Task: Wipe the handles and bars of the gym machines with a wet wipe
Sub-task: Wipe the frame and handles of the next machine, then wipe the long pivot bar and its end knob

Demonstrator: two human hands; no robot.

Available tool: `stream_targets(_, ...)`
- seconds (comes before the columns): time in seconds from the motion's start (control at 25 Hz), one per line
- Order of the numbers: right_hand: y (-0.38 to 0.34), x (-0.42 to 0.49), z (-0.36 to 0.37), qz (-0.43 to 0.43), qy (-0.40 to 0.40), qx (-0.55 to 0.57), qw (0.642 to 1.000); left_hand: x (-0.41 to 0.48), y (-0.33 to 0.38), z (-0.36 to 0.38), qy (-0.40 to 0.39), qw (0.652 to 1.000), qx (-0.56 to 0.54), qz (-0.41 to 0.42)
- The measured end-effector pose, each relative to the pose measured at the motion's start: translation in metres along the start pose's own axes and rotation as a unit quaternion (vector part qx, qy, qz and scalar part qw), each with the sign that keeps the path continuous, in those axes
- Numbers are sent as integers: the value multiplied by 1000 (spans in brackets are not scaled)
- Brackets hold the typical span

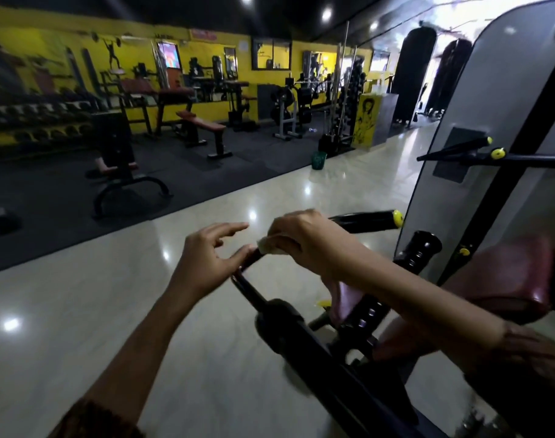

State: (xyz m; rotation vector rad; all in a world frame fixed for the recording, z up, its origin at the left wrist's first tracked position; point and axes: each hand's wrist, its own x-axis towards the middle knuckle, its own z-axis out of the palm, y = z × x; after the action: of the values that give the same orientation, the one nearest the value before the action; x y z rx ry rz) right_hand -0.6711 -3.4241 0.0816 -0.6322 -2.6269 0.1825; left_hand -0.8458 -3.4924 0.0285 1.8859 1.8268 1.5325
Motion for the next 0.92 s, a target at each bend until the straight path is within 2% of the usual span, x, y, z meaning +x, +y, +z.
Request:
stream_targets(0.12, -15, 100, 30, 35, -56, -14, 998, 42, -48, -52, -23, 997, 22, -65)
stream_targets(0.28, -47, 210, 80, 87, -61, 16, 994, 74, -134, -123, -33, 985, 80, -150)
stream_targets(0.4, -90, 257, 135, 120, -39, 111, 986, 61, -192, -184, 23, 966, 67, -250)
stream_targets(0.48, -114, 284, 168, 126, -35, 177, 976, 51, -215, -222, 55, 960, 50, -270)
stream_targets(0.56, -133, 309, 191, 132, -27, 215, 967, 39, -234, -256, 51, 958, 59, -275)
stream_targets(0.64, -149, 333, 208, 102, -26, 231, 967, 28, -251, -287, 75, 953, 63, -288)
stream_targets(0.72, -170, 361, 229, 34, -66, 235, 969, 17, -272, -320, 98, 945, 63, -305)
stream_targets(0.8, -189, 384, 248, -18, -113, 233, 966, 11, -286, -345, 81, 942, 73, -318)
stream_targets(0.92, -216, 434, 288, -73, -141, 244, 957, 7, -314, -387, 84, 931, 102, -342)
